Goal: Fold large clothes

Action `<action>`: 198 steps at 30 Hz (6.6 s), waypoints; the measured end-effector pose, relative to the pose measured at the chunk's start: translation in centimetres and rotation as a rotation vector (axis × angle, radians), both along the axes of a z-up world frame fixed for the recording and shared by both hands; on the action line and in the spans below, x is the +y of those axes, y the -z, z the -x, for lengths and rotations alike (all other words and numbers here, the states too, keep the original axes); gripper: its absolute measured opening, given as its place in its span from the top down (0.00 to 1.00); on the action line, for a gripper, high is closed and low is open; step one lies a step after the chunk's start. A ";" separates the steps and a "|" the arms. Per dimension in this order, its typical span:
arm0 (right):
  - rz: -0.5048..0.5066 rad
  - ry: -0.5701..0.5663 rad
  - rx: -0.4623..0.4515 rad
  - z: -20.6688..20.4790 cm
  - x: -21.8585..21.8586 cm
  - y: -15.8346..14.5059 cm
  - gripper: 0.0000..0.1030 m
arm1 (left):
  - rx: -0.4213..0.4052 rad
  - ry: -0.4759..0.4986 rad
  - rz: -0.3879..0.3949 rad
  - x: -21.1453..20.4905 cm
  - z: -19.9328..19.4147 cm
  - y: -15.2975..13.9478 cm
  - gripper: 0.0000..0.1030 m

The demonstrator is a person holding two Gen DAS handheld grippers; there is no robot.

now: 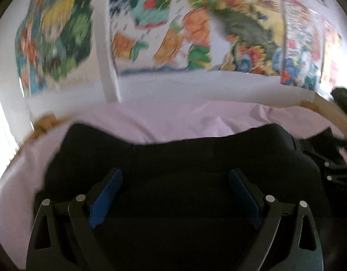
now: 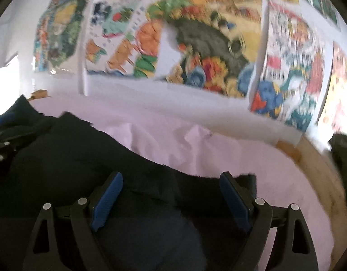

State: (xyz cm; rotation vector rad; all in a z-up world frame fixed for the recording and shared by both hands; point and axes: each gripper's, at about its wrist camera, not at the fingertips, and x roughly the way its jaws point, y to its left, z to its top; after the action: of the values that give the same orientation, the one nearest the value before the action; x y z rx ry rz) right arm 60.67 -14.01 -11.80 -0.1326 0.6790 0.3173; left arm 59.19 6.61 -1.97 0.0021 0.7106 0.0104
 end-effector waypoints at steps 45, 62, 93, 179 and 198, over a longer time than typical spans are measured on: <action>-0.089 -0.039 0.129 -1.7 -0.8 4.6 0.08 | 0.067 0.040 0.077 1.4 -1.6 3.0 0.02; -0.144 -0.115 0.074 2.7 -4.3 -0.2 0.04 | 0.016 0.017 0.128 3.5 3.4 -1.7 0.02; -0.365 -0.137 0.402 5.5 -14.2 5.3 0.00 | 0.173 0.077 0.265 14.5 11.2 0.5 0.02; -0.598 -0.255 0.399 9.7 -13.9 -2.3 0.79 | 0.113 0.107 0.409 11.2 16.1 -5.2 0.83; -0.358 -0.091 0.480 16.5 -11.8 -5.0 0.66 | 0.311 0.034 0.383 11.3 21.4 -2.2 0.70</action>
State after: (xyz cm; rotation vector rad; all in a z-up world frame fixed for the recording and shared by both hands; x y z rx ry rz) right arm 44.16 -25.81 -6.78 0.2641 1.0796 0.5615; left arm 37.76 17.87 0.20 -0.3579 1.0139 -0.1614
